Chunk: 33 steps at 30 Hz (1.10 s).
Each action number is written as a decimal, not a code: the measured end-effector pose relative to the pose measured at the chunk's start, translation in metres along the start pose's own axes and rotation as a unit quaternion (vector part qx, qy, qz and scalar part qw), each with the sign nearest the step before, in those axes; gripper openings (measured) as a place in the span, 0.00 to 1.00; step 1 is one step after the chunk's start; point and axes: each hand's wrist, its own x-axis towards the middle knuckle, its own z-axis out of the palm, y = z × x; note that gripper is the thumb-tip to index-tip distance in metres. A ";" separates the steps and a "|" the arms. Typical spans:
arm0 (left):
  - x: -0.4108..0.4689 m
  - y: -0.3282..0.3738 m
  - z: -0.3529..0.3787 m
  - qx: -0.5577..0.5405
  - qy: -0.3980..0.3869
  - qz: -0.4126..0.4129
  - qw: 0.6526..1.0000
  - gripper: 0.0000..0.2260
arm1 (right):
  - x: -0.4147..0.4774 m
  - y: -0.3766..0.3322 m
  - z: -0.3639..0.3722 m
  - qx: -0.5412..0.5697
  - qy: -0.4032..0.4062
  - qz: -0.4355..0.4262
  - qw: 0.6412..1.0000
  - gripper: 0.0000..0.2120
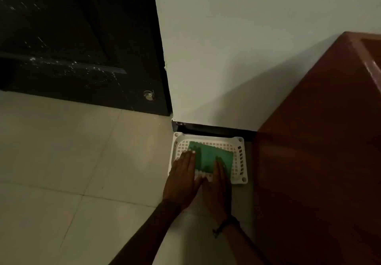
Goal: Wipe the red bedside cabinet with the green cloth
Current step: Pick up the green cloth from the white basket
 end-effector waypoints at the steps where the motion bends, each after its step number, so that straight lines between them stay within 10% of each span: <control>1: 0.002 -0.004 0.004 0.005 0.002 0.007 1.000 0.35 | 0.003 0.002 0.002 0.015 -0.006 0.006 1.000 0.32; 12: 0.032 -0.005 0.026 -0.121 -0.112 -0.096 0.982 0.36 | 0.036 0.023 0.009 0.073 -0.024 0.115 0.990 0.33; 24: 0.060 0.001 0.047 -0.164 -0.062 -0.178 0.968 0.37 | 0.064 0.027 0.018 0.107 0.091 0.203 0.969 0.33; 33: 0.069 0.015 0.049 -0.283 -0.057 -0.258 0.922 0.30 | 0.060 0.006 0.011 0.250 0.065 0.218 0.941 0.12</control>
